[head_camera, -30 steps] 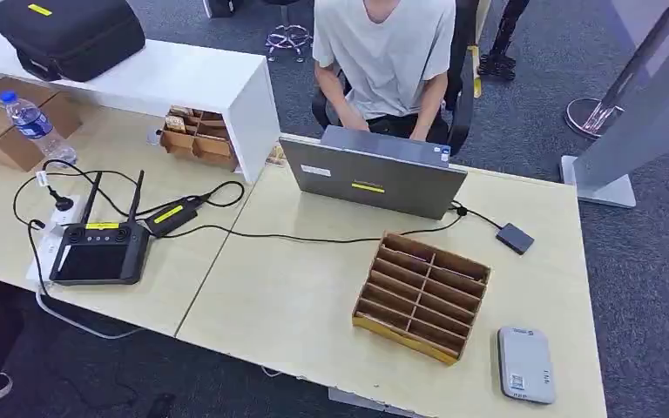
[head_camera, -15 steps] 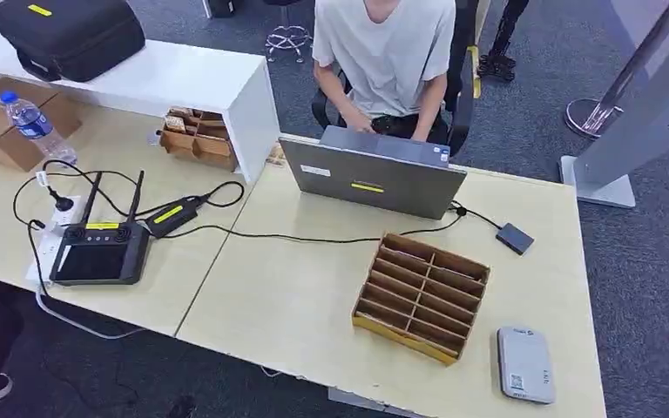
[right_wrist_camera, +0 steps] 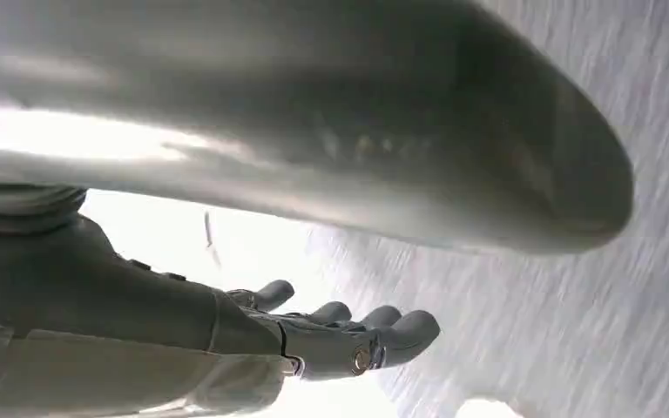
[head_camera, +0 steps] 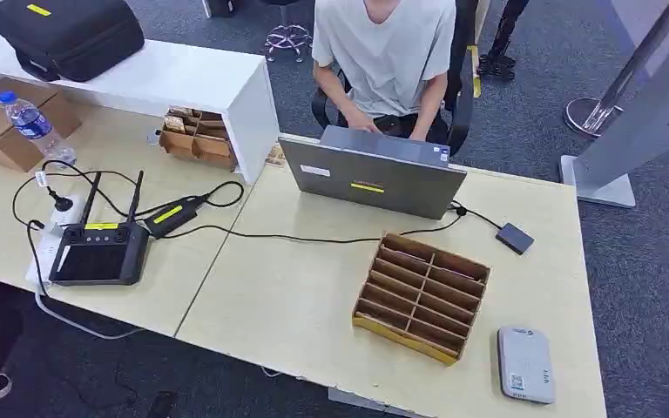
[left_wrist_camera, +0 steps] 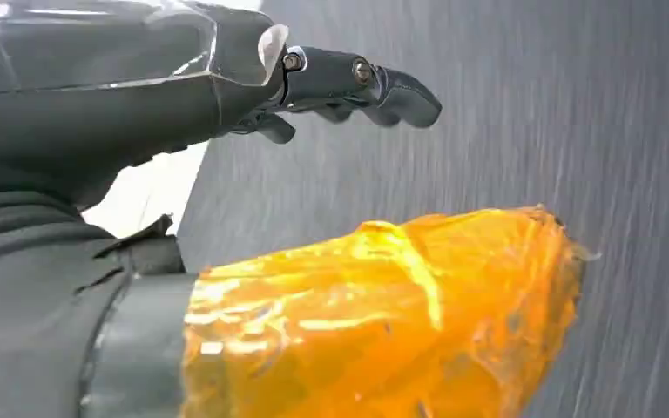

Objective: Pass the card to the sensor for recognition and then transmit it.

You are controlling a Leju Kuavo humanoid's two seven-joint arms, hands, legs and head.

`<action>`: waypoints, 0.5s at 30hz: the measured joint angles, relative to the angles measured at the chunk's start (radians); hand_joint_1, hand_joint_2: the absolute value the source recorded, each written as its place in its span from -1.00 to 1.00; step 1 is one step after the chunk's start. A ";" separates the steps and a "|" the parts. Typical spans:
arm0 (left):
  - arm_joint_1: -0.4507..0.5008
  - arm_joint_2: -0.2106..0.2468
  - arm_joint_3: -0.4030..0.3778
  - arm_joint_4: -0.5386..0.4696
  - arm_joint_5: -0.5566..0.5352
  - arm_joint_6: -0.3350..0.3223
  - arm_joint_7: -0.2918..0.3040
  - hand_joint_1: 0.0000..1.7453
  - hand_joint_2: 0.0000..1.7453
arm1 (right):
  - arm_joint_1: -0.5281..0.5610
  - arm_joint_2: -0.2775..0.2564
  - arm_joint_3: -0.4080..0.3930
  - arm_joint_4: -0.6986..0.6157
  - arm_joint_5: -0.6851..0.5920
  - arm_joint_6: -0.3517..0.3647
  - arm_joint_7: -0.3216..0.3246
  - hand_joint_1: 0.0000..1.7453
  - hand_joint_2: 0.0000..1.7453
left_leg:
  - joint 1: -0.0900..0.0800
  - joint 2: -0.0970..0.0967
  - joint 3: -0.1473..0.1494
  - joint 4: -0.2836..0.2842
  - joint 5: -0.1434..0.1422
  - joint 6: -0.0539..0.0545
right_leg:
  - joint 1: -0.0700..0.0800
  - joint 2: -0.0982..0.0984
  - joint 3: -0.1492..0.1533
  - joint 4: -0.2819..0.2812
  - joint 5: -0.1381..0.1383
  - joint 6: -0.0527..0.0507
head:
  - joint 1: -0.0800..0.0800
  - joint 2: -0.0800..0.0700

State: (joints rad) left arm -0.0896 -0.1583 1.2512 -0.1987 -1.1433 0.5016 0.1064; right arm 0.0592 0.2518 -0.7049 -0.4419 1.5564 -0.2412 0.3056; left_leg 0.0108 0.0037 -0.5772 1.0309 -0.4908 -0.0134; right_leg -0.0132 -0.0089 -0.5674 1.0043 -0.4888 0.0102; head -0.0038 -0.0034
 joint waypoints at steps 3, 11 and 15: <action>0.000 -0.021 0.000 -0.001 -0.018 0.169 -0.027 -1.00 -1.00 | 0.050 0.030 0.026 -0.171 0.000 0.010 0.040 -1.00 -1.00 | 0.000 0.000 0.000 0.000 0.000 0.000 | 0.000 0.000 0.000 0.000 0.000 0.000 | 0.000 0.000; 0.005 -0.071 0.004 -0.067 -0.129 0.164 -0.014 -1.00 -1.00 | 0.106 0.084 0.078 -0.371 -0.013 -0.002 -0.031 -1.00 -1.00 | 0.000 0.001 0.000 0.000 0.000 0.000 | 0.000 0.001 0.000 0.000 0.000 0.000 | 0.000 0.000; -0.002 -0.040 0.067 -0.034 0.025 -0.254 -0.101 -1.00 -1.00 | 0.078 0.062 0.021 -0.276 -0.123 0.176 -0.298 -1.00 -1.00 | 0.000 0.001 0.000 0.000 0.000 0.000 | 0.001 0.000 0.000 0.000 0.000 0.000 | -0.001 0.000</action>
State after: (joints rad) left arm -0.0915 -0.1980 1.3179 -0.2331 -1.1179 0.2473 0.0050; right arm 0.1367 0.3136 -0.6835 -0.7181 1.4330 -0.0651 0.0072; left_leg 0.0113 0.0043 -0.5767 1.0307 -0.4909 -0.0135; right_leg -0.0127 -0.0086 -0.5677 1.0044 -0.4889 0.0101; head -0.0050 -0.0034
